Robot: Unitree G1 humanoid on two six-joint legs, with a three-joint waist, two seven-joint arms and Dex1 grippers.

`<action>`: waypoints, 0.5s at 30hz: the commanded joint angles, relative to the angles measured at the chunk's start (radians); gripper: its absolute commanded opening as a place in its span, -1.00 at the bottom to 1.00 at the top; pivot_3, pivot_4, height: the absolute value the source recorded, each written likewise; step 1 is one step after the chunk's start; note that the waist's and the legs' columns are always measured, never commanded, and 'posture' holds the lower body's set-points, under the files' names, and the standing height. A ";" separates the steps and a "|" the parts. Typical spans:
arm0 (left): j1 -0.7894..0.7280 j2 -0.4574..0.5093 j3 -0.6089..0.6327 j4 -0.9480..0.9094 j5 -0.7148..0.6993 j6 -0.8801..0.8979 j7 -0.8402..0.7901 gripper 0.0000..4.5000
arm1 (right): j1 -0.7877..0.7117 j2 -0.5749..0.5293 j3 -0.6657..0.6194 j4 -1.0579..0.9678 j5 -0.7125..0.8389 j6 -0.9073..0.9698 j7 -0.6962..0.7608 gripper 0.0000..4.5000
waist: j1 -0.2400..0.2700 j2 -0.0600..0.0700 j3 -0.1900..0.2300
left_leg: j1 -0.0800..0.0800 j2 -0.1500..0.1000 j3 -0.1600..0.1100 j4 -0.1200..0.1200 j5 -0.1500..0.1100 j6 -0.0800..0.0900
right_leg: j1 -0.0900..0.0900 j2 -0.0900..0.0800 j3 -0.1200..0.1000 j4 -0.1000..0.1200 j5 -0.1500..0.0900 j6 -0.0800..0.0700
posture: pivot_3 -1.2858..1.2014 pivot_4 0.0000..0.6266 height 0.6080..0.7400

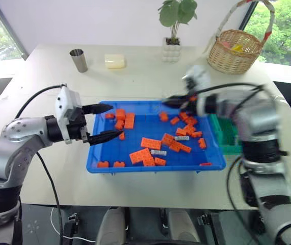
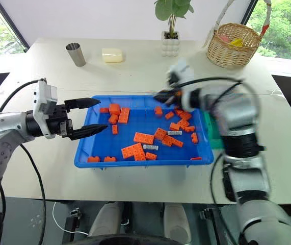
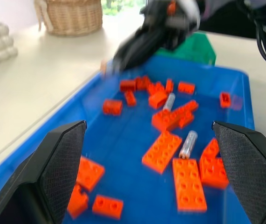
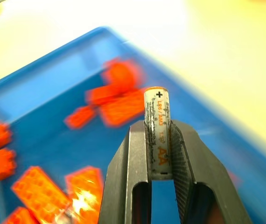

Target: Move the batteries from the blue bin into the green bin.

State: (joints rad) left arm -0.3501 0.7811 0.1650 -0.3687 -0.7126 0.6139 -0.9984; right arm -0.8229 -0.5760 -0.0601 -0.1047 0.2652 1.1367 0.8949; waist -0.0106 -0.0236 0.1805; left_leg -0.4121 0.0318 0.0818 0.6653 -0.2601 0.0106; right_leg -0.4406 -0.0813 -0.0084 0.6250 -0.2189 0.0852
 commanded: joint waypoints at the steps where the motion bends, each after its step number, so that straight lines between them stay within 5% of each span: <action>1: -0.017 -0.001 -0.013 -0.021 -0.016 -0.022 -0.033 1.00 | 0.059 -0.131 -0.126 -0.038 0.015 0.033 -0.039 -0.97 | -0.001 0.000 0.000 | 0.000 0.000 0.000 0.000 0.000 0.000 | 0.000 0.001 0.000 0.000 0.000 0.000 | 0.03 -0.52 0.93; 5: -0.023 -0.002 -0.044 0.000 -0.006 -0.033 -0.068 1.00 | 0.218 -0.280 -0.242 -0.074 0.034 0.061 -0.059 -0.97 | -0.002 0.000 0.000 | 0.000 0.000 0.001 -0.001 0.000 0.000 | -0.001 0.001 0.000 -0.001 0.000 0.000 | 0.03 -0.52 0.93; 10: -0.035 -0.010 -0.081 0.020 0.019 -0.053 -0.097 1.00 | 0.389 -0.299 -0.316 -0.115 0.046 0.030 -0.107 -0.97 | -0.009 0.000 0.000 | 0.002 0.000 0.001 -0.001 0.000 0.000 | 0.000 0.002 0.001 -0.001 0.000 0.000 | 0.03 -0.52 0.93; 15: -0.051 -0.017 -0.106 0.034 0.030 -0.068 -0.119 1.00 | 0.404 -0.289 -0.310 -0.096 0.059 -0.009 -0.154 0.12 | -0.005 0.000 0.000 | 0.002 0.000 0.002 0.000 0.000 0.000 | 0.001 0.002 0.002 -0.002 0.000 0.000 | 0.03 -0.52 0.93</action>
State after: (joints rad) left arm -0.3808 0.7641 0.0572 -0.3228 -0.6845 0.5705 -1.1066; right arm -0.4074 -0.8432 -0.3567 -0.1745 0.3187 1.1669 0.7500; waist -0.0153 -0.0236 0.1807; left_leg -0.4106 0.0317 0.0831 0.6657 -0.2600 0.0109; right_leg -0.4399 -0.0789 -0.0066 0.6228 -0.2192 0.0850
